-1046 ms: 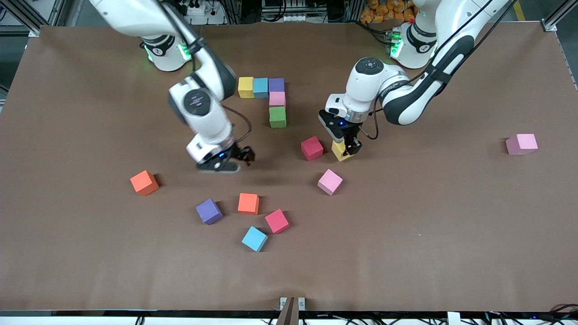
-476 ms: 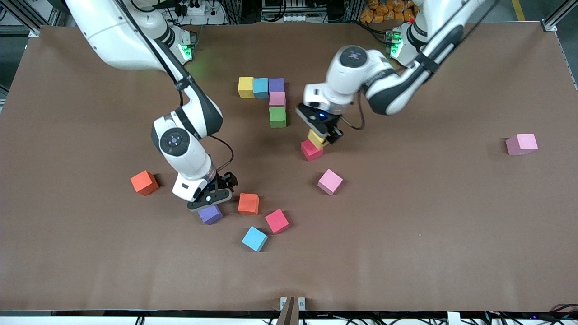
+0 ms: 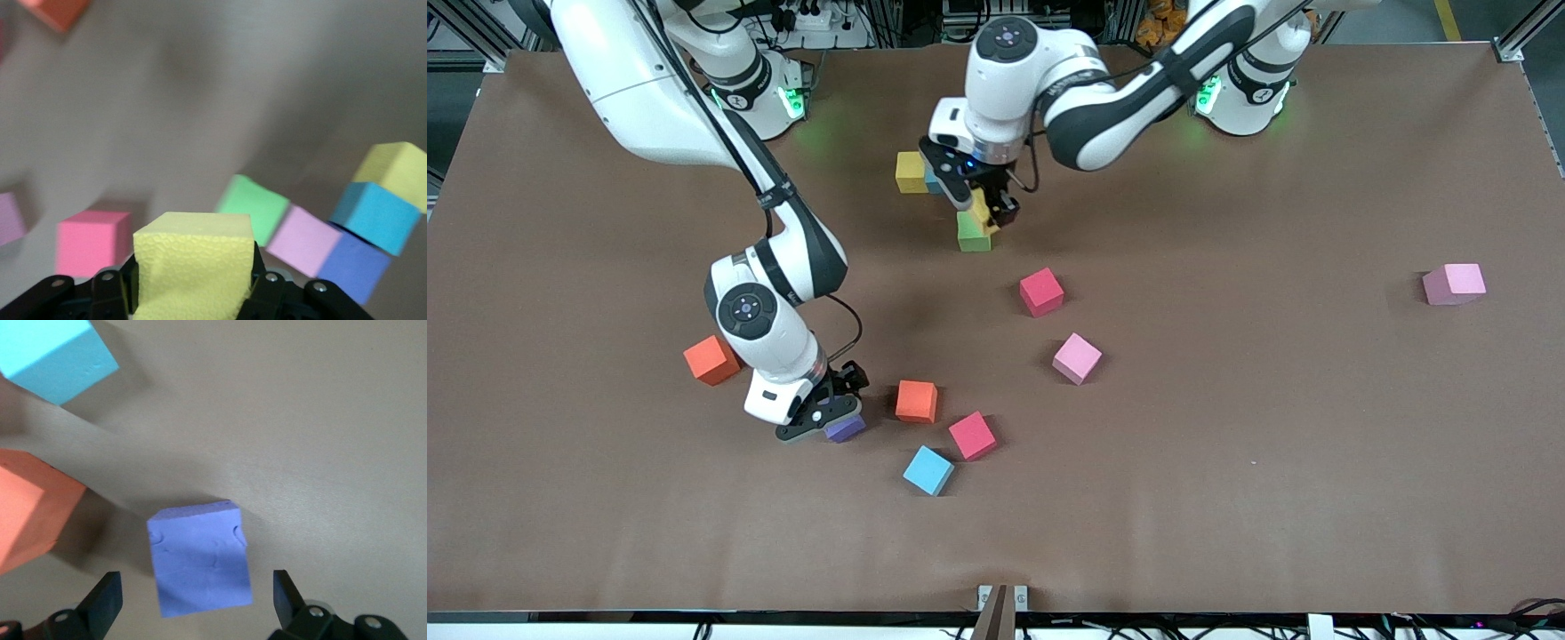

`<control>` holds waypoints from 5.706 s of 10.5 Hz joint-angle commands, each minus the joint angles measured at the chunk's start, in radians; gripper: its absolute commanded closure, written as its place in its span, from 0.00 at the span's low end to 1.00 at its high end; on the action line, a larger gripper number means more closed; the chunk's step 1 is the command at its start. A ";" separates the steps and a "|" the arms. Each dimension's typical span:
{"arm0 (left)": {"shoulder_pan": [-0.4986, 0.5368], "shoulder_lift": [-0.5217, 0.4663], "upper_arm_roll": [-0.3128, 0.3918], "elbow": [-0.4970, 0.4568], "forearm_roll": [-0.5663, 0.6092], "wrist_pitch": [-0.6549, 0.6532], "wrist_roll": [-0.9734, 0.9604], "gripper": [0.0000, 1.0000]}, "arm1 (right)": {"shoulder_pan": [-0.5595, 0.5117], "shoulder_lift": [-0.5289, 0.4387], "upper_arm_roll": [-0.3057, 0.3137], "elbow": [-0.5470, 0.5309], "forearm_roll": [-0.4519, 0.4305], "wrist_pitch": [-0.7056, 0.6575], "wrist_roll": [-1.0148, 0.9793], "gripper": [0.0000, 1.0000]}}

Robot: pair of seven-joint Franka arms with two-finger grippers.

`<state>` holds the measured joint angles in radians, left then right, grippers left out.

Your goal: Form number 2 with 11 blocks

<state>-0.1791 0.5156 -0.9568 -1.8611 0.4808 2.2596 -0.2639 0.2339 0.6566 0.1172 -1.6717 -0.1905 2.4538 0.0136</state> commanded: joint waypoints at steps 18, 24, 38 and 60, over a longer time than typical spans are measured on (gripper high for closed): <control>-0.476 0.279 0.409 0.365 -0.019 0.074 0.480 1.00 | -0.002 0.032 -0.056 0.072 0.072 -0.037 0.173 1.00; -0.505 0.279 0.409 0.306 -0.005 0.122 0.456 1.00 | -0.027 -0.156 -0.065 -0.123 0.068 -0.116 0.170 1.00; -0.497 0.284 0.438 0.241 0.067 0.186 0.456 1.00 | 0.021 -0.335 -0.065 -0.319 0.077 -0.223 0.985 1.00; -0.520 0.308 0.438 0.231 0.099 0.207 0.381 1.00 | 0.041 -0.413 -0.067 -0.484 0.217 -0.170 1.732 1.00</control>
<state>-0.6919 0.8210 -0.5228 -1.6244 0.5523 2.4510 0.1497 0.3000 0.2866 0.0462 -2.1174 0.0221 2.2702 1.7277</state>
